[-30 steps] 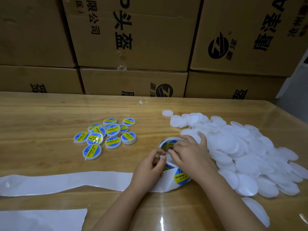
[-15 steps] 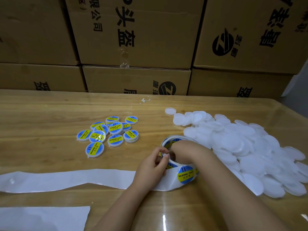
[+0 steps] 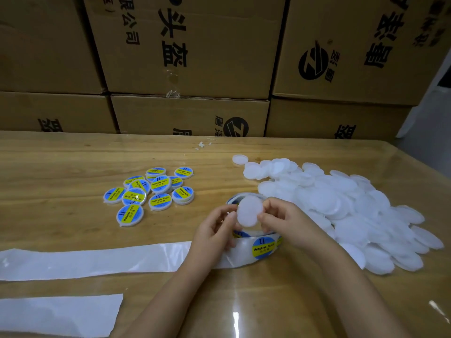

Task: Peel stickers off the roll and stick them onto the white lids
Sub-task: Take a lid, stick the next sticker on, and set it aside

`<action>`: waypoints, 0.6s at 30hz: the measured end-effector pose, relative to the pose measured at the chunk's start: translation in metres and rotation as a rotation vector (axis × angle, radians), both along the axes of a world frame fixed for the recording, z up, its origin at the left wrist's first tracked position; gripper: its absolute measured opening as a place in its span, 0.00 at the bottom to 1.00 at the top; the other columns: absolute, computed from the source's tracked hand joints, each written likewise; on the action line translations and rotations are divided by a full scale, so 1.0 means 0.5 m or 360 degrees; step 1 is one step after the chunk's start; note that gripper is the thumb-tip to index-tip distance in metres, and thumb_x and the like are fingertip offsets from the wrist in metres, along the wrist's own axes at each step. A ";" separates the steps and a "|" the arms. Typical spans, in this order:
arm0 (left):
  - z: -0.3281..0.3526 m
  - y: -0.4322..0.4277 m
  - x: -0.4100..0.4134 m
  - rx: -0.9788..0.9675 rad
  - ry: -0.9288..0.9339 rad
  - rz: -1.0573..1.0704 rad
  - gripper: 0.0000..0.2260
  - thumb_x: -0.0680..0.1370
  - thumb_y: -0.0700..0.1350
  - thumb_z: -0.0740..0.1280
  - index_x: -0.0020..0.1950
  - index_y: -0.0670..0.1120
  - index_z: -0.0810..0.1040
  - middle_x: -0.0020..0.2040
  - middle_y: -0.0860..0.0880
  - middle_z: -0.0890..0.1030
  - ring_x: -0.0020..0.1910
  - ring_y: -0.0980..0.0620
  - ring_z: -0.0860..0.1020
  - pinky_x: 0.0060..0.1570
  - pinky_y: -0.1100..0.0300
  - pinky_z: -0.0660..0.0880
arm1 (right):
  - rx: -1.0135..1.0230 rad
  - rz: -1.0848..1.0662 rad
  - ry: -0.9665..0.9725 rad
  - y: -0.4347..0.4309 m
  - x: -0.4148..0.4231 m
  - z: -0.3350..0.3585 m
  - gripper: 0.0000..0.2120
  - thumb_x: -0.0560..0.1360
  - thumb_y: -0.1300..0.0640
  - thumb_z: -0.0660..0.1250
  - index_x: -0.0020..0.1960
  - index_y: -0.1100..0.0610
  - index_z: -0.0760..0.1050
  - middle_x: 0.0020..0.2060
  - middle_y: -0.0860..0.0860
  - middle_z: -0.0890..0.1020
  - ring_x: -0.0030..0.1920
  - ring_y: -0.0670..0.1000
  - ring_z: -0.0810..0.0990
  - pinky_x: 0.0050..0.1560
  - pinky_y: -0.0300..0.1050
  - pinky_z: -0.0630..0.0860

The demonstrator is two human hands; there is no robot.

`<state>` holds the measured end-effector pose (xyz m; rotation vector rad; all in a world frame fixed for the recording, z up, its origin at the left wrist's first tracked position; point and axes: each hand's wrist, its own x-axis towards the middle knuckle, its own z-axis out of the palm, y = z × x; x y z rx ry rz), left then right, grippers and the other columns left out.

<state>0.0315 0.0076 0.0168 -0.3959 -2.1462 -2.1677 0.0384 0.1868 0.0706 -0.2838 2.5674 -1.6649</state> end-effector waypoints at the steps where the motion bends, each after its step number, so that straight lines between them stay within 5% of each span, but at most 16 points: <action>1: 0.005 0.004 0.001 0.0047 -0.0042 0.0006 0.07 0.80 0.43 0.62 0.55 0.49 0.78 0.33 0.53 0.79 0.25 0.55 0.73 0.29 0.66 0.71 | -0.0028 -0.0017 0.0001 0.001 0.008 -0.002 0.09 0.75 0.60 0.65 0.37 0.52 0.72 0.28 0.46 0.78 0.33 0.44 0.76 0.42 0.43 0.74; 8: 0.034 0.026 0.019 0.0119 -0.0205 -0.0111 0.08 0.79 0.45 0.63 0.42 0.44 0.76 0.26 0.51 0.76 0.22 0.56 0.70 0.24 0.66 0.68 | -0.0156 -0.0092 0.0198 -0.009 0.041 -0.020 0.10 0.77 0.57 0.64 0.37 0.48 0.74 0.29 0.45 0.77 0.33 0.43 0.75 0.37 0.35 0.72; 13: 0.030 0.039 0.021 0.0214 -0.0248 0.0109 0.07 0.79 0.43 0.64 0.43 0.40 0.73 0.29 0.47 0.81 0.23 0.57 0.73 0.26 0.67 0.70 | 0.0553 -0.0578 0.0908 -0.002 0.043 -0.067 0.12 0.76 0.50 0.58 0.40 0.53 0.76 0.37 0.44 0.78 0.42 0.50 0.73 0.44 0.49 0.72; 18: 0.005 0.042 0.025 0.0266 -0.0242 0.0238 0.09 0.77 0.42 0.67 0.44 0.35 0.75 0.32 0.39 0.81 0.26 0.54 0.76 0.28 0.66 0.73 | 0.0728 -0.0490 0.1005 0.007 0.041 -0.107 0.12 0.71 0.52 0.57 0.45 0.51 0.80 0.50 0.42 0.77 0.53 0.45 0.70 0.54 0.43 0.62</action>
